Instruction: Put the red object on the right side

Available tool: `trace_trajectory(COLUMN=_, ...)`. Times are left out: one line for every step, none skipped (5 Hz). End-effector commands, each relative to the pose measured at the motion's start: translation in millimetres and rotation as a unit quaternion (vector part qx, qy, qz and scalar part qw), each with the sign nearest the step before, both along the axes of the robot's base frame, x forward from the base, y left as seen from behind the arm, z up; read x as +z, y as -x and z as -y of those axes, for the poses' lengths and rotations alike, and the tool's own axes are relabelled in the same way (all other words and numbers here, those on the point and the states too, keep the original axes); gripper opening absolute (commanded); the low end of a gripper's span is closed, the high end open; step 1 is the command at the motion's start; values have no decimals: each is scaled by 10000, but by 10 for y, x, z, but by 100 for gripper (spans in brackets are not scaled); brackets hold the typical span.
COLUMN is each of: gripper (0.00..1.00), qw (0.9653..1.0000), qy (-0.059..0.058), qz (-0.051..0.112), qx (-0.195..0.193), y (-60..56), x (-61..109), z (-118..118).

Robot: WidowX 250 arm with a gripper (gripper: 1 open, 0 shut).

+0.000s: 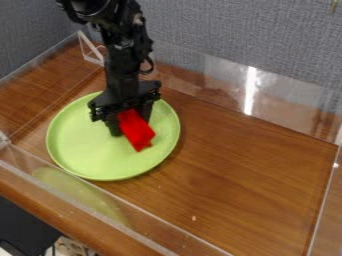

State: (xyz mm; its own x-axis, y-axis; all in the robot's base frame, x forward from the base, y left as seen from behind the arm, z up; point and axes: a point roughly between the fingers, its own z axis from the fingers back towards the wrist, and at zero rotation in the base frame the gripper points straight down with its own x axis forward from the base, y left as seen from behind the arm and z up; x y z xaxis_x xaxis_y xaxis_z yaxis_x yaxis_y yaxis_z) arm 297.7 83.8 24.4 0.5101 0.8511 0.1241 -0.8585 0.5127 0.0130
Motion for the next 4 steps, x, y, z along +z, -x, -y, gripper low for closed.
trace_trajectory(gripper=0, qw=10000, qy=-27, qz=40, qx=73, y=-13, x=84, z=-76)
trace_trajectory(gripper=0, qw=10000, qy=-27, qz=30, qx=36, y=-40, x=127, z=-88)
trace_trajectory(gripper=0, qw=9997, qy=-15, qz=26, qx=-255, y=-41, x=83, z=-67)
trace_trajectory(gripper=0, qw=9985, qy=11, qz=25, qx=-538, y=-42, x=42, z=-46)
